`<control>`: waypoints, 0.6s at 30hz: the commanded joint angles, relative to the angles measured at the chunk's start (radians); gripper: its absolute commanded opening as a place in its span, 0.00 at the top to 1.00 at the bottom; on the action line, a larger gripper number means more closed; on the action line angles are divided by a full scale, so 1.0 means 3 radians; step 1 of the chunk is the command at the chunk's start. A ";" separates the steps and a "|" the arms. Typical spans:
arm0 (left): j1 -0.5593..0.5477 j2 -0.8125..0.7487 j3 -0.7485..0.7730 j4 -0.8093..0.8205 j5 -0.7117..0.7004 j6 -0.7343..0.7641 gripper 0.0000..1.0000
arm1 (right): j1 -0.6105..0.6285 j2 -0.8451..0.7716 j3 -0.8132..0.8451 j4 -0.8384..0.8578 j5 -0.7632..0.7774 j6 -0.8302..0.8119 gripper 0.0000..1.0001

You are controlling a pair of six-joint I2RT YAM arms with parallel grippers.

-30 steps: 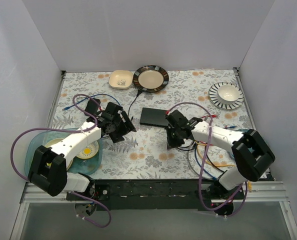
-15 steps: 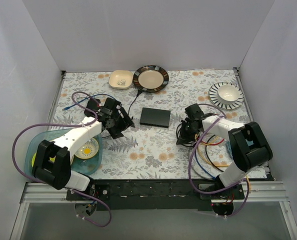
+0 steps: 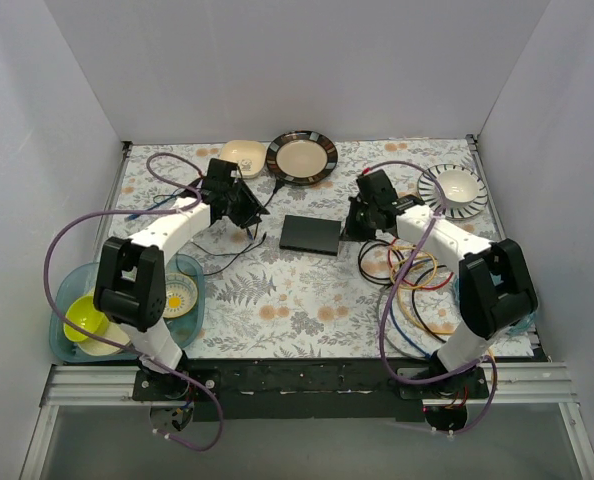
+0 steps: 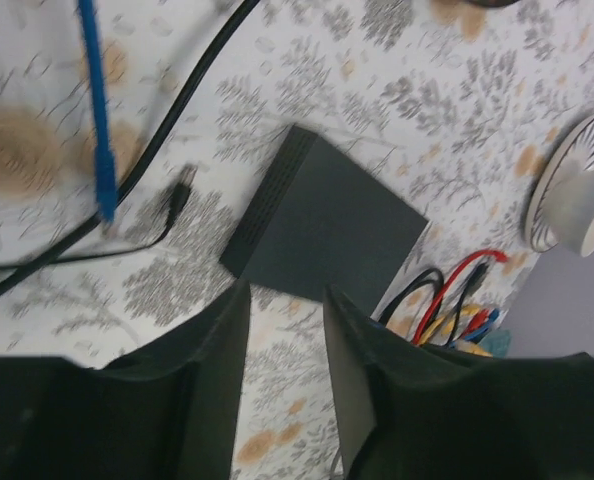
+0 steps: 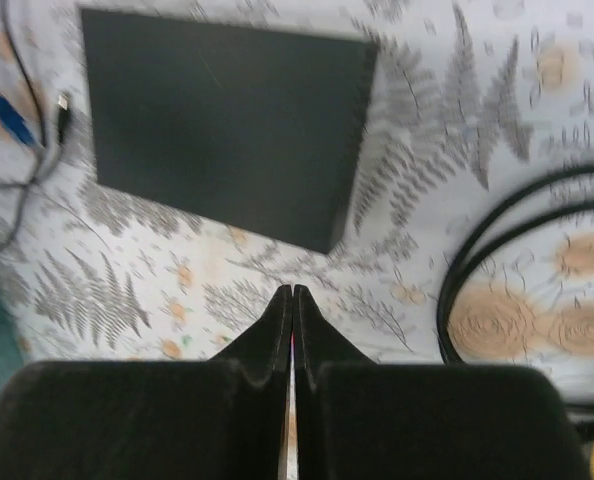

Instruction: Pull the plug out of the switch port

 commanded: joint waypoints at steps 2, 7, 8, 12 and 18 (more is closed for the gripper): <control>0.0032 0.0451 0.0480 0.0350 0.0252 0.0145 0.79 | -0.0099 0.0401 0.0472 -0.0007 0.0056 0.0172 0.99; 0.0063 0.0865 0.0690 0.0381 0.0380 0.0140 0.96 | -0.0186 0.0826 0.0805 -0.0156 0.0066 0.0219 0.99; 0.0063 0.0907 0.0721 0.0401 0.0380 0.0130 0.99 | -0.0191 0.0871 0.0841 -0.0196 0.0091 0.0224 0.99; 0.0063 0.1152 0.0859 0.0407 0.0385 0.0109 1.00 | -0.0237 0.0928 0.0892 -0.0243 0.0173 0.0208 0.99; 0.0052 0.1372 0.0906 0.0356 0.0559 0.0140 1.00 | -0.0294 0.1107 0.0964 -0.0325 0.0168 0.0091 0.99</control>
